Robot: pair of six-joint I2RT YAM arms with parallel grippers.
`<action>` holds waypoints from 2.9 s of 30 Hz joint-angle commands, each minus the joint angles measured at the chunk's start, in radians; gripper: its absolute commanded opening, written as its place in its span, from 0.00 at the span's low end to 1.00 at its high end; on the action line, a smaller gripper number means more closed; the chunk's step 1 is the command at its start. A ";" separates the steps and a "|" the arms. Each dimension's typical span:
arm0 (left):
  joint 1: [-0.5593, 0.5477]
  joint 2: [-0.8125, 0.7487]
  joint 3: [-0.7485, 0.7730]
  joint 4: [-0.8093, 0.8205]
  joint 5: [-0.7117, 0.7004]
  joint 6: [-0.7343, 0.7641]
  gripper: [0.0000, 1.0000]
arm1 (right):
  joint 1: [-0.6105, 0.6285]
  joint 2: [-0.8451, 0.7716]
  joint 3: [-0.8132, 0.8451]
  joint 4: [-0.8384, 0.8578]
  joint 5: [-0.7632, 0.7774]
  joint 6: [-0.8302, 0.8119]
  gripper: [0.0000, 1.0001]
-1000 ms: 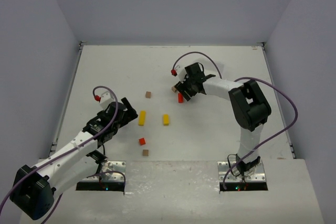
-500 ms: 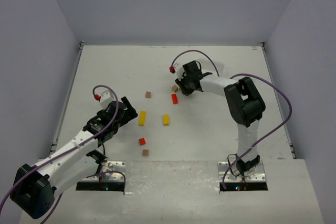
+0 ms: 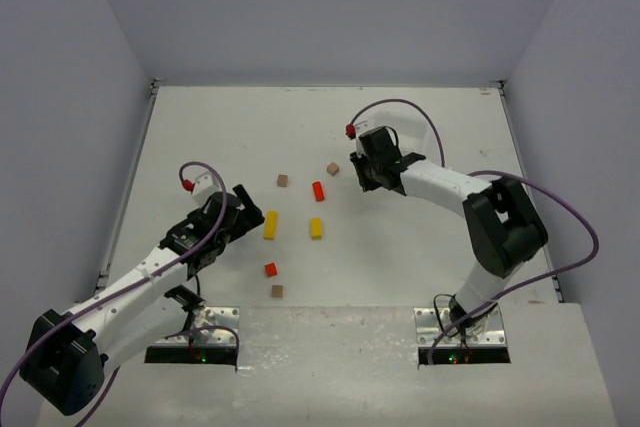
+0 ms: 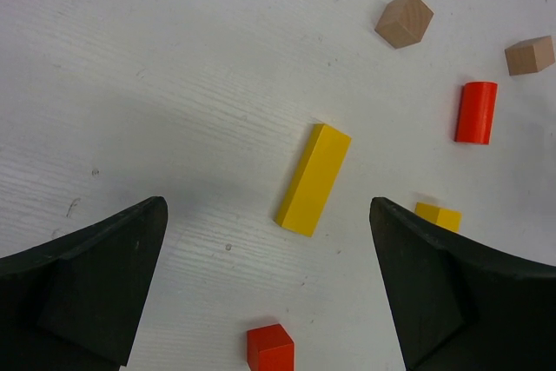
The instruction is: Build the wood block tower
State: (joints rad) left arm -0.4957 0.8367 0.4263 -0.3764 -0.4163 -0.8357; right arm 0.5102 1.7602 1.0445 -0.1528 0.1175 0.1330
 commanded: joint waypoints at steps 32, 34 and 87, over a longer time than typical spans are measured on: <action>0.005 0.204 -0.032 0.254 0.128 -0.005 1.00 | 0.381 0.013 -0.107 -0.056 0.377 0.756 0.17; 0.005 0.205 -0.032 0.255 0.126 -0.005 1.00 | 0.383 0.024 -0.101 -0.063 0.370 0.760 0.17; 0.005 0.265 -0.029 0.299 0.137 0.007 1.00 | 0.432 0.042 -0.070 -0.163 0.379 0.842 0.49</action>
State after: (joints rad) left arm -0.4957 1.0814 0.3927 -0.1387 -0.2825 -0.8405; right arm 0.9284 1.7966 0.9471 -0.2902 0.4820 0.9479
